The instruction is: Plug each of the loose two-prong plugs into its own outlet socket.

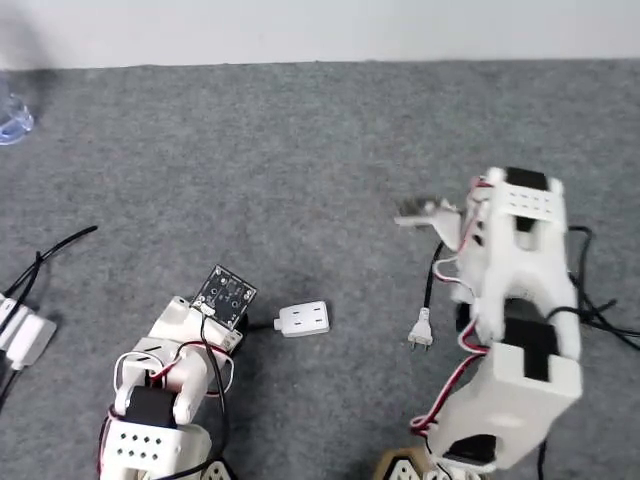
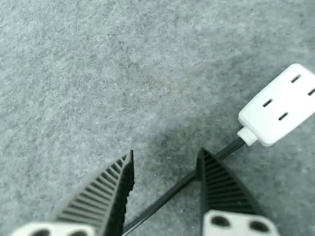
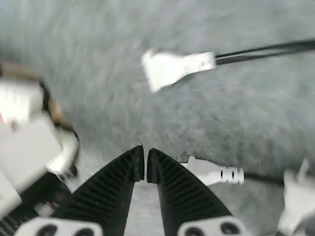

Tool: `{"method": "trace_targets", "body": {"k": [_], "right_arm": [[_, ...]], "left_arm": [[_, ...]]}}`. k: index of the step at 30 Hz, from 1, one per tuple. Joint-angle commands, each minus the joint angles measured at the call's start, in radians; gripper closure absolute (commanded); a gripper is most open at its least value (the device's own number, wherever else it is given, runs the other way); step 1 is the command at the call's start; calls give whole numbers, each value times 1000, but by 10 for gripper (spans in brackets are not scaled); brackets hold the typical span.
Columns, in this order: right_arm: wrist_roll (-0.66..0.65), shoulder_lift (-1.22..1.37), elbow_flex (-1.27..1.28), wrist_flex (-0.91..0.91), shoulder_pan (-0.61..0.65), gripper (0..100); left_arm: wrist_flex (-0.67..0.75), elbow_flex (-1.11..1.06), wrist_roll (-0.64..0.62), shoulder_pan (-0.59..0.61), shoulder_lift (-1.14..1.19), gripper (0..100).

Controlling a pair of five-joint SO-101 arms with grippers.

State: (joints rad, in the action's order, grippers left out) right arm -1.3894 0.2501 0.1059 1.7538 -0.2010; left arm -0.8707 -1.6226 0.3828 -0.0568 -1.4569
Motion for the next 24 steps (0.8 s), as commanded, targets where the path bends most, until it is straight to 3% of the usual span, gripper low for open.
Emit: {"method": "trace_targets", "body": {"k": [1, 6, 15, 24], "right_arm": [[-333, -44, 20, 41, -74, 991], [-462, -41, 137, -18, -81, 991], [-457, -42, 310, -157, 84, 991], [-302, -12, 325, -341, 191, 991]], "left_arm": [[28, 2, 8, -11, -9, 804], [28, 2, 8, -11, -9, 804], [28, 2, 8, -11, -9, 804], [28, 2, 8, -11, -9, 804]]}}
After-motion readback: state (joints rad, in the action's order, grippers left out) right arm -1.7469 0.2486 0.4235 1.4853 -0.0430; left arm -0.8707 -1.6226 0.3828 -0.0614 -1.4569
